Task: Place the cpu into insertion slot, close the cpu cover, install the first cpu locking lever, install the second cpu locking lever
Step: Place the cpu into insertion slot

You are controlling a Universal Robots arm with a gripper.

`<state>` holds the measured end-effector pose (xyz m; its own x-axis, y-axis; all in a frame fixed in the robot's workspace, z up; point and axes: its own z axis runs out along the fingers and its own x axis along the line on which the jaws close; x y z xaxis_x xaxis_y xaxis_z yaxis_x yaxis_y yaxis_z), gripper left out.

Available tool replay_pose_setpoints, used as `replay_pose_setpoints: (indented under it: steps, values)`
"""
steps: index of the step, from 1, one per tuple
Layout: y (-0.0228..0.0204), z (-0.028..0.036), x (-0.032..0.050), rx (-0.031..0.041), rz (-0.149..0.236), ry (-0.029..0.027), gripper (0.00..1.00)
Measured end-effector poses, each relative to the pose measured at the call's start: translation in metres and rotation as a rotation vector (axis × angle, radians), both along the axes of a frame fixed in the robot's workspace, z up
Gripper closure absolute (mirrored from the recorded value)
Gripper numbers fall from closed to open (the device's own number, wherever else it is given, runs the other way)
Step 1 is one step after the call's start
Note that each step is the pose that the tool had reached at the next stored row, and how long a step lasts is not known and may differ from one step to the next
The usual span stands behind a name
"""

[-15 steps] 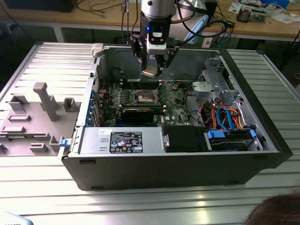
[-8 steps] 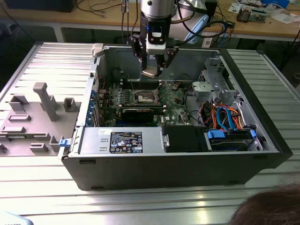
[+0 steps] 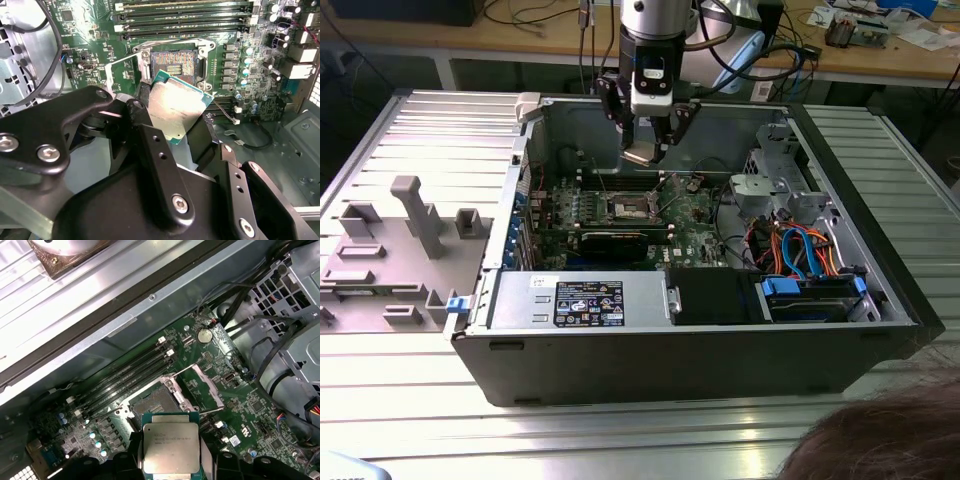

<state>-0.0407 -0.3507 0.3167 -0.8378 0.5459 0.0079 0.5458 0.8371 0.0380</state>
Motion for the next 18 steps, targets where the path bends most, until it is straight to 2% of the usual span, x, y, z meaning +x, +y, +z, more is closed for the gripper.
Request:
replay_pose_setpoints:
  steps: [2, 6, 18]
  values:
    - [0.0, 0.0, 0.0, -0.0011, -0.012, 0.0, 0.45]
    - [0.0, -0.0002, 0.0, -0.0059, -0.064, 0.0, 0.45]
    - [0.0, -0.0003, 0.0, -0.0071, -0.08, 0.0, 0.45]
